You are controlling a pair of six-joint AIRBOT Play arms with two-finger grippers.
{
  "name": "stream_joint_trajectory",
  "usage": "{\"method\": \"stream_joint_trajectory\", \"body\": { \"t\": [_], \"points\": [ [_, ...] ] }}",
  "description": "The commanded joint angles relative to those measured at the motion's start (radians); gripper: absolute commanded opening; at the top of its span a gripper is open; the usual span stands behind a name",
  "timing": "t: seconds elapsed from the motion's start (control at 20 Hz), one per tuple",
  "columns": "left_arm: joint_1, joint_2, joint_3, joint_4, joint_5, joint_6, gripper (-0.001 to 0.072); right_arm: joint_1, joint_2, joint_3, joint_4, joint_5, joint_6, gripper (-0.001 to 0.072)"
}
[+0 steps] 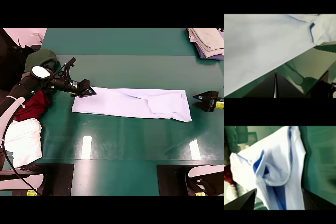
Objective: Fold the shirts.
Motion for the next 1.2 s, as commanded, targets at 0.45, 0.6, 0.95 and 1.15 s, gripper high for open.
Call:
{"method": "stream_joint_trajectory", "body": {
  "t": [0.45, 0.6, 0.95, 1.15],
  "points": [
    [0.0, 0.0, 0.001, 0.0, 0.0, 0.002, 0.0024, 0.3, 0.211, 0.001, -0.406, -0.132, 0.104, 0.0469],
    [0.0, 0.0, 0.001, 0.0, -0.015, 0.002, 0.0024, 0.354, 0.211, 0.001, -0.471, -0.202, 0.134, 0.019],
    [0.0, 0.0, 0.001, 0.0, -0.032, 0.003, 0.0023, 0.374, 0.163, 0.001, -0.643, -0.287, 0.278, 0.002],
    [0.0, 0.0, 0.001, 0.0, -0.051, 0.003, 0.0024, 0.343, 0.192, 0.001, -0.586, -0.277, 0.298, 0.058]
  ]
}}
